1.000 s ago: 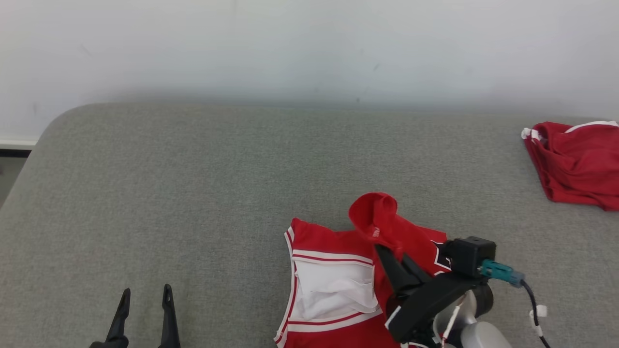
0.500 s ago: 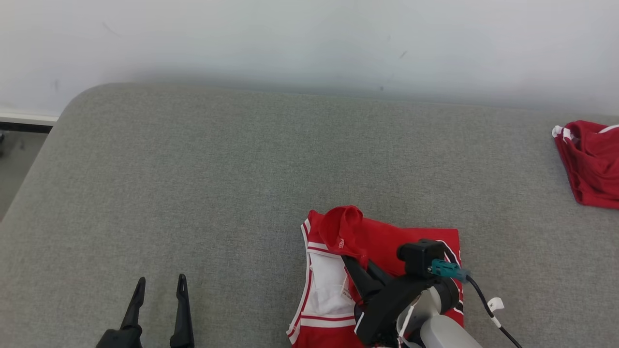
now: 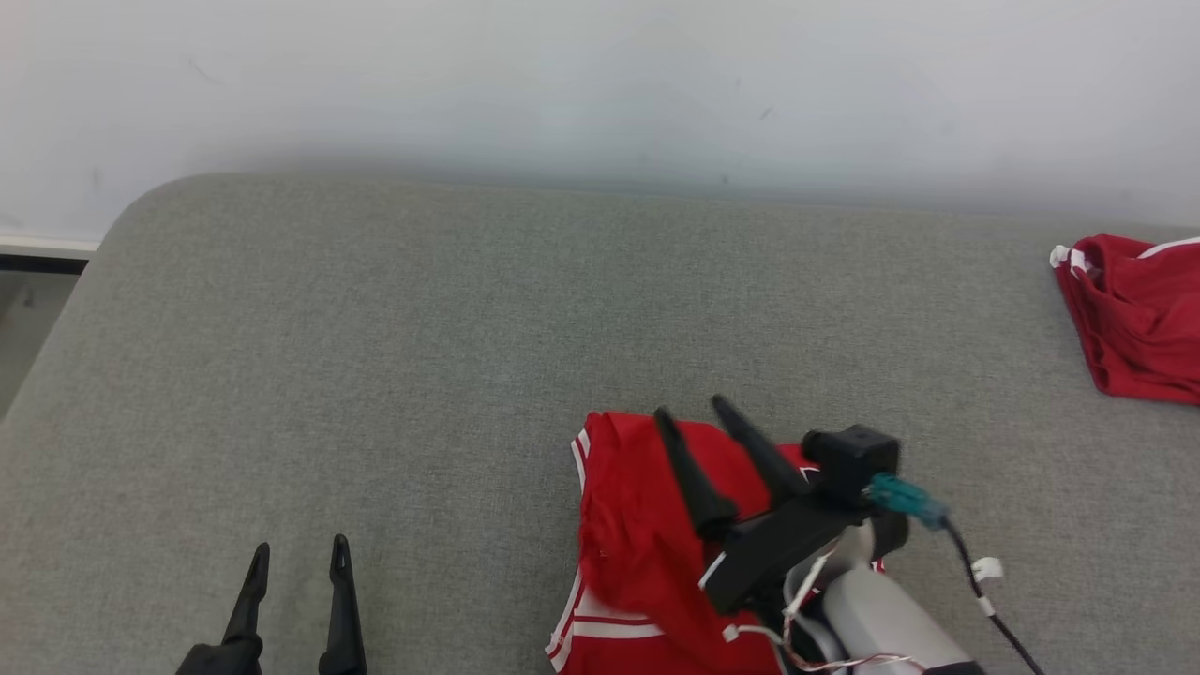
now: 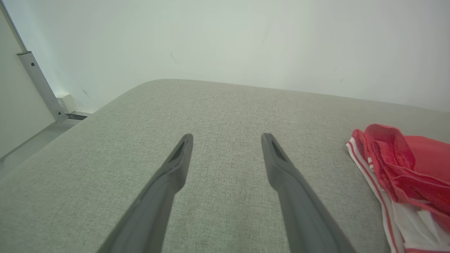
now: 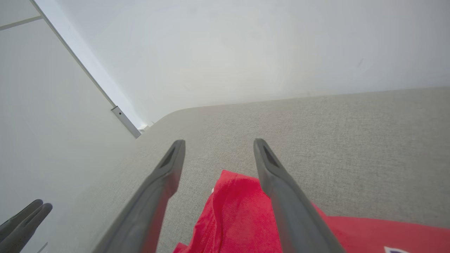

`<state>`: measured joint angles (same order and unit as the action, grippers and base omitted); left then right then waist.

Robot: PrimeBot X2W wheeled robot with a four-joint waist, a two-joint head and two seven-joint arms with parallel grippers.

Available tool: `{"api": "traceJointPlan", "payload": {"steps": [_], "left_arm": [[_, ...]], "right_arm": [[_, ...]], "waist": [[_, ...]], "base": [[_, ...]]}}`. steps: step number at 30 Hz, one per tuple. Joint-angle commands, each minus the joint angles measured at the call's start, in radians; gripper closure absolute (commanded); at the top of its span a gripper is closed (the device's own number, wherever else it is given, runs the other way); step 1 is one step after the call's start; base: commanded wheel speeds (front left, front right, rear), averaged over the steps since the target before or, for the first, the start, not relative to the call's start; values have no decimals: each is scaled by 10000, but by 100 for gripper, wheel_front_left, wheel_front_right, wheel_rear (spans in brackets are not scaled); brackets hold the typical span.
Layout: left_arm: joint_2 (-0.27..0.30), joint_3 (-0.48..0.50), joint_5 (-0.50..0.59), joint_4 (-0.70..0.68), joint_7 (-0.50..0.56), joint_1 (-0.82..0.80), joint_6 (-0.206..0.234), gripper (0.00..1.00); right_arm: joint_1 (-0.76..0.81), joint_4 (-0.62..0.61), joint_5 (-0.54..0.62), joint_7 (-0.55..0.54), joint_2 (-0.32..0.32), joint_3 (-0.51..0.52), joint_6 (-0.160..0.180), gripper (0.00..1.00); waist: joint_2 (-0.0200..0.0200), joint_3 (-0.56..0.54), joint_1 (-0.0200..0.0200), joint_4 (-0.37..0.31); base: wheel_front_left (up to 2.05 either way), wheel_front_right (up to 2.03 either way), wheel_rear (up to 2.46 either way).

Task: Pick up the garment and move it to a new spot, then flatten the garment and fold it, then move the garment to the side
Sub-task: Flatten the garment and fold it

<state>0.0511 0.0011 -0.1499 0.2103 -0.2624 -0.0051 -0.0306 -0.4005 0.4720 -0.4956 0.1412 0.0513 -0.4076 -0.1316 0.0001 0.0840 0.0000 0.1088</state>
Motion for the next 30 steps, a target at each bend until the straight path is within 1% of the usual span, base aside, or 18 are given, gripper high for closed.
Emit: {"api": "traceJointPlan", "payload": {"steps": [1,6,12,17,22,30], "left_arm": [[-14,24,49,-47,-26,50,30,0],[-14,167,140,-161,-26,166,21,0],[-15,239,213,-237,-26,274,4,0],[-14,275,200,-322,-26,407,45,0],[-14,303,257,-452,-26,495,115,0],[-14,254,345,-572,-26,658,82,0]], "right_arm": [[43,-63,116,73,42,66,27,0],[435,-715,749,600,548,1236,28,0],[1254,-1477,1325,993,850,2609,28,0],[2041,-2112,1986,1177,737,3499,28,0],[2766,-2785,2434,1239,464,4100,28,0],[3849,-3548,2759,1241,189,4471,28,0]], "waist": [[-1,-30,0,-46],[-1,-51,0,-212],[-1,-85,0,-365],[-1,-216,0,-520],[-1,-346,0,-732],[-1,-525,0,-1052]], "base": [[0,0,0],[0,0,0],[0,0,0],[0,0,0],[0,0,0],[0,0,0]]}}
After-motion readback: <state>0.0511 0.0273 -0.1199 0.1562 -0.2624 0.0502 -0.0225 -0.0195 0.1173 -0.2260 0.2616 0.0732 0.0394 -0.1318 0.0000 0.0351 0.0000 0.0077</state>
